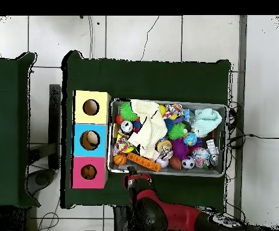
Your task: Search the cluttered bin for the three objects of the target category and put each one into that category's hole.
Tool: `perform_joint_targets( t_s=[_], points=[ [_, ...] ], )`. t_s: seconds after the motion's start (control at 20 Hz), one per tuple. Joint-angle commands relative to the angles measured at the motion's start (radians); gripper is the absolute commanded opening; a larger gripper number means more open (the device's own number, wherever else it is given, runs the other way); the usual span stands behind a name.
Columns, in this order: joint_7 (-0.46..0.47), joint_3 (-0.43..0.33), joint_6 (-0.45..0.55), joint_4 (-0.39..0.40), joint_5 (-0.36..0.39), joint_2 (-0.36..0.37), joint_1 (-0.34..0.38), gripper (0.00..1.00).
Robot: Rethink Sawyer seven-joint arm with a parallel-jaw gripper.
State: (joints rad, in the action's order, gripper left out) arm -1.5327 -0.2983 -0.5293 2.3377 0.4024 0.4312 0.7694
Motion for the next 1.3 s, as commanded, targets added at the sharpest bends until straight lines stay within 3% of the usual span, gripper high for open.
perform_joint_targets(
  t_s=[0.05,0.45,1.15,1.3],
  points=[
    [-0.235,-0.019,0.004,-0.226,-0.105,-0.039,-0.006,0.00],
    [-0.230,-0.023,-0.003,-0.246,-0.114,-0.050,-0.021,0.00],
    [-0.241,-0.058,-0.047,-0.330,-0.087,-0.160,-0.034,0.00],
    [-0.230,-0.084,0.004,-0.351,-0.085,-0.166,-0.026,0.00]
  ],
)
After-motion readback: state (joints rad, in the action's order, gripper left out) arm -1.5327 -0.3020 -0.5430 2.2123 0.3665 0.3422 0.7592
